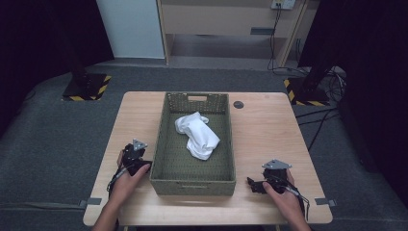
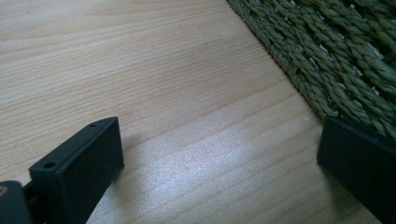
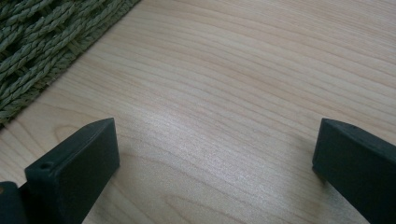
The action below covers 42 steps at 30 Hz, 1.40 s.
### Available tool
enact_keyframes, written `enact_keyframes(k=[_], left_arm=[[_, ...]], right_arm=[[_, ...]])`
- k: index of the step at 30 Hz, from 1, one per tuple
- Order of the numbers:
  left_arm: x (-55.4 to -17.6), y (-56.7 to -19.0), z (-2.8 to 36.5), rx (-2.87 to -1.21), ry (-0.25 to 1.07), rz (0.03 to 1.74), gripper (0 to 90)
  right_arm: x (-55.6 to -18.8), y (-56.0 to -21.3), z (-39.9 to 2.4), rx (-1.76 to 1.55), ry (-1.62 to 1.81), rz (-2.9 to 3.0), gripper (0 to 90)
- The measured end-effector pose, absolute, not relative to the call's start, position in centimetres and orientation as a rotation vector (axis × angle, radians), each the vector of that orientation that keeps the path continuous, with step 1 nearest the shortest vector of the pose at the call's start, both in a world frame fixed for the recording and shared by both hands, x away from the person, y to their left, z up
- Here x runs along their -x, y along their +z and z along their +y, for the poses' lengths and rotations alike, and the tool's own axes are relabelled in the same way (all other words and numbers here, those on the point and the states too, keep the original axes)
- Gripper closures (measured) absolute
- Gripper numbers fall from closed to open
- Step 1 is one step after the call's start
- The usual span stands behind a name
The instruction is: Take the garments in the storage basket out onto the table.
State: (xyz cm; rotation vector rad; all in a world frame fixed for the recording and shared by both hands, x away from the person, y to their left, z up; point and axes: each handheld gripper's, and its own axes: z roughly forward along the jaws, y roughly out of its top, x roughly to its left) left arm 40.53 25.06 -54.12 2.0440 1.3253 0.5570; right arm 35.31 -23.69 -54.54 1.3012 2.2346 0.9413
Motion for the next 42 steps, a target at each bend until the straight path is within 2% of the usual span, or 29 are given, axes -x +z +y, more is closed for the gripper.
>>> enact_keyframes(k=[28, 42], left_arm=[[-40.5, -54.1, 25.0, -2.042, 0.559, 1.329, 0.0], [-40.5, -54.1, 25.0, -2.042, 0.558, 1.329, 0.0]], right_arm=[[-35.2, -54.3, -23.8, -1.336, 0.959, 2.236, 2.5], [-34.0, -51.9, -23.6, -1.343, 1.016, 2.256, 3.5]])
